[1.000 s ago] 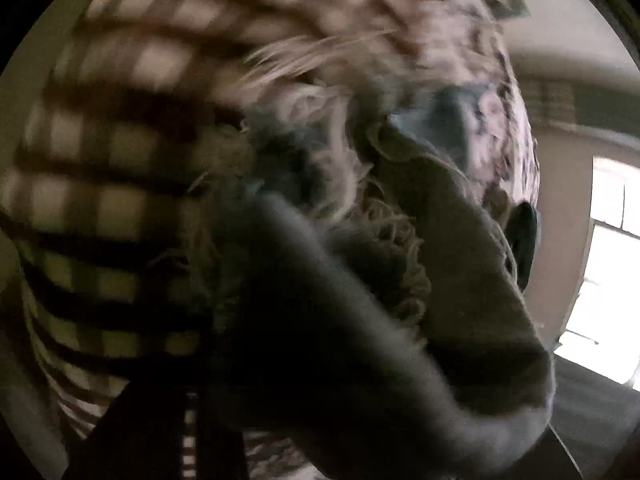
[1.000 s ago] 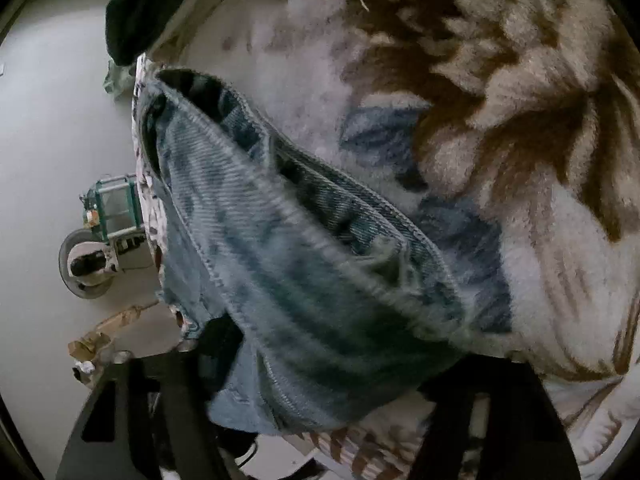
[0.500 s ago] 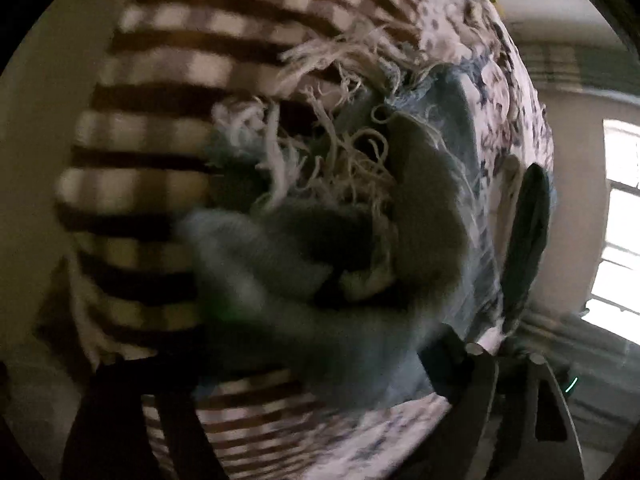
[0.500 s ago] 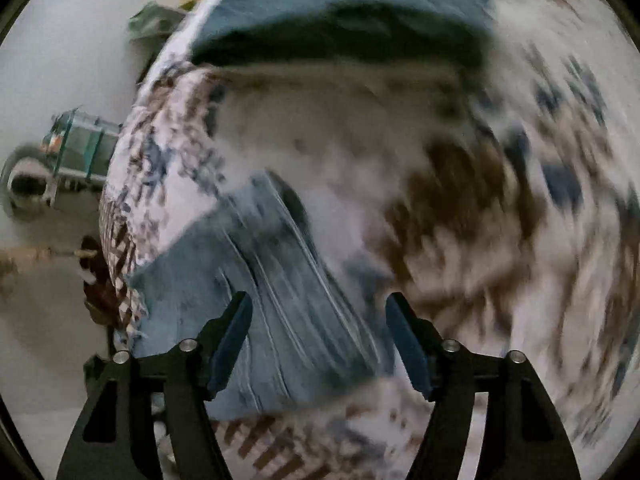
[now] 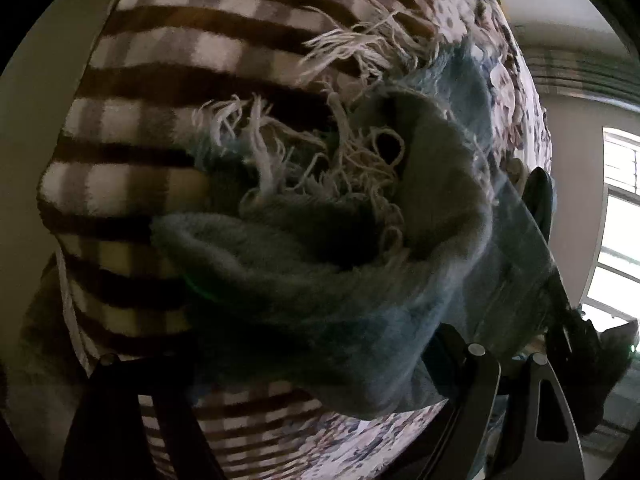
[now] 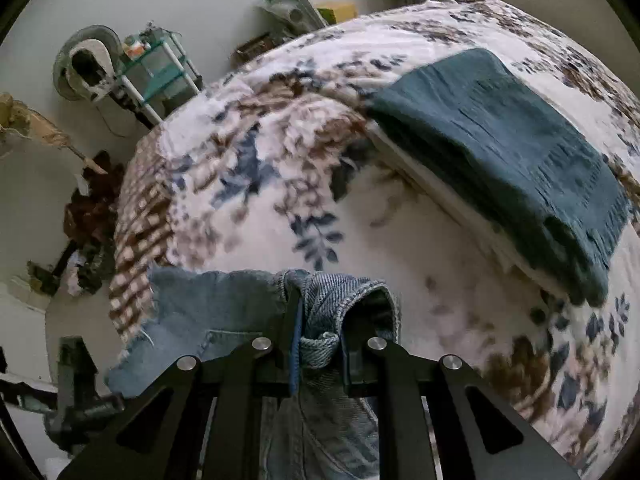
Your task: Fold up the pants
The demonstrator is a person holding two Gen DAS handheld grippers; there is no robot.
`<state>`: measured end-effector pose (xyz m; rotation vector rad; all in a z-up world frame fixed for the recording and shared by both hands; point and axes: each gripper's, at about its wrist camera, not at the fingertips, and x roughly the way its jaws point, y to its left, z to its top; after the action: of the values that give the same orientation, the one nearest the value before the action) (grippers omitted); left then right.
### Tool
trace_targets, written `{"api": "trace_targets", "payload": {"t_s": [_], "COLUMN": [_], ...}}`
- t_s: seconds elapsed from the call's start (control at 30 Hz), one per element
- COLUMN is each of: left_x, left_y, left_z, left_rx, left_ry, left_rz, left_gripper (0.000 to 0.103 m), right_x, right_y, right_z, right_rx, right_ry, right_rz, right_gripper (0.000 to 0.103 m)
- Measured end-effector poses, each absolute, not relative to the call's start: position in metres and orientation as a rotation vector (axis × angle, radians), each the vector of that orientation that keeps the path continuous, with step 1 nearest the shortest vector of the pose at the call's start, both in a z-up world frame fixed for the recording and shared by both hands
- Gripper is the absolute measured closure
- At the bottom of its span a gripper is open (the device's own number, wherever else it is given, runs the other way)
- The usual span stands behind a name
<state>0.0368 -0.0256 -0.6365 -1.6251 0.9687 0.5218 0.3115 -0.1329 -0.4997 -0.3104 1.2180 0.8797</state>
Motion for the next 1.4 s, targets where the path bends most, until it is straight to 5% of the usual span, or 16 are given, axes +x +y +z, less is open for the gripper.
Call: {"api": "trace_targets", "payload": {"t_s": [0.1, 0.2, 0.27, 0.33, 0.7, 0.8, 0.87, 0.93, 1.07, 1.4], "left_x": [0.037, 0.048, 0.050, 0.050, 0.051, 0.047, 0.047, 0.050, 0.048, 0.062], "left_y": [-0.025, -0.023, -0.022, -0.022, -0.017, -0.013, -0.010, -0.007, -0.006, 0.028], "left_z": [-0.636, -0.638, -0.639, -0.640, -0.653, -0.652, -0.648, -0.636, -0.603, -0.501], "left_rx": [-1.630, -1.634, -1.646, -1.659, -1.742, -1.743, -1.726, -1.673, -1.610, -1.548], "left_ry": [0.972, 0.983, 0.981, 0.979, 0.943, 0.920, 0.907, 0.916, 0.922, 0.830], "left_rz": [0.527, 0.535, 0.538, 0.548, 0.567, 0.574, 0.568, 0.576, 0.574, 0.448], "left_gripper": [0.019, 0.019, 0.019, 0.019, 0.022, 0.051, 0.074, 0.077, 0.079, 0.079], "right_x": [0.335, 0.358, 0.362, 0.358, 0.278, 0.285, 0.283, 0.278, 0.269, 0.278], "right_y": [-0.117, -0.136, -0.166, -0.210, -0.290, -0.278, -0.269, -0.265, -0.264, -0.252], "right_z": [-0.538, -0.562, -0.551, -0.534, -0.645, -0.655, -0.655, -0.648, -0.615, -0.507], "right_rx": [-0.335, -0.217, -0.076, 0.077, 0.577, 0.673, 0.642, 0.650, 0.659, 0.682], "right_ry": [1.356, 1.509, 1.497, 1.473, 1.864, 1.769, 1.735, 1.711, 1.664, 1.556], "right_rz": [0.851, 0.765, 0.727, 0.656, 0.609, 0.619, 0.569, 0.551, 0.543, 0.655], "right_gripper": [0.087, 0.074, 0.027, 0.018, 0.018, 0.023, 0.046, 0.061, 0.072, 0.076]}}
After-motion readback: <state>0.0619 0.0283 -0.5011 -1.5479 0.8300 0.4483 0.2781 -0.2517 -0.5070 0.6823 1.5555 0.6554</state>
